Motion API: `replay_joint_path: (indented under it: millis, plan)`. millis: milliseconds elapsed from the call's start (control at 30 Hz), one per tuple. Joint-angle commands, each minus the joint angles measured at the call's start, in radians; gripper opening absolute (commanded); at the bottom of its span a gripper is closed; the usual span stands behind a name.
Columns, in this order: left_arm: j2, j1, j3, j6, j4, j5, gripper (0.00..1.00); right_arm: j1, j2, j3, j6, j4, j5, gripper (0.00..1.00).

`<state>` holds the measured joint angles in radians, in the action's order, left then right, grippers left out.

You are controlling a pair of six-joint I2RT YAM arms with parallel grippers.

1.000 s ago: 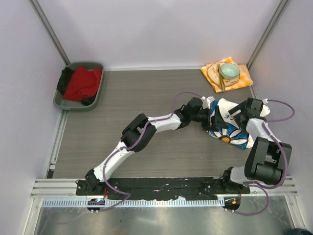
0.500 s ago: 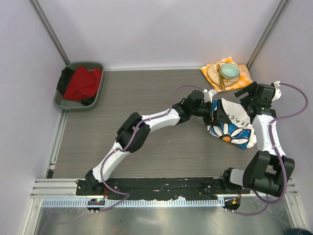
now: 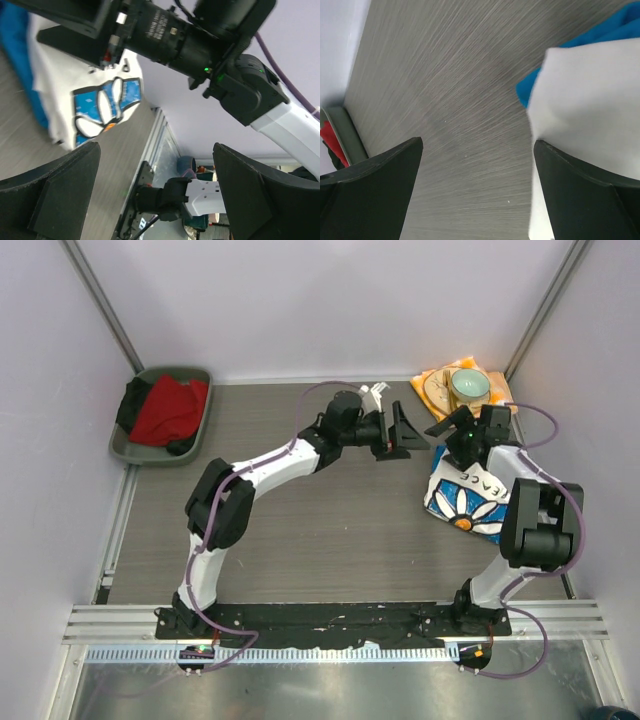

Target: Fold and stack the t-shirts

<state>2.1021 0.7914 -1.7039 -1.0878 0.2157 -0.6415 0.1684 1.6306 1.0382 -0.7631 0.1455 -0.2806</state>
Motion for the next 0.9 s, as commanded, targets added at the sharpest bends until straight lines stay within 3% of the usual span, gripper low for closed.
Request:
replay_joint_path:
  millis: [0, 400, 733, 867]
  plan:
    - [-0.079, -0.032, 0.101, 0.031, 0.042, 0.002, 1.00, -0.049, 0.041, 0.033, -0.012, -0.124, -0.028, 1.00]
    - [-0.171, -0.064, 0.394, 0.081, 0.105, 0.025, 1.00, -0.075, 0.103, -0.076, 0.085, -0.187, 0.054, 1.00]
    - [-0.249, -0.083, 0.463, 0.127, 0.047, 0.058, 1.00, -0.079, 0.180, -0.175, 0.061, -0.414, -0.064, 1.00]
    - [-0.299, -0.083, 0.463, 0.158, -0.004, 0.085, 1.00, -0.125, 0.076, -0.115, 0.073, -0.353, -0.045, 1.00]
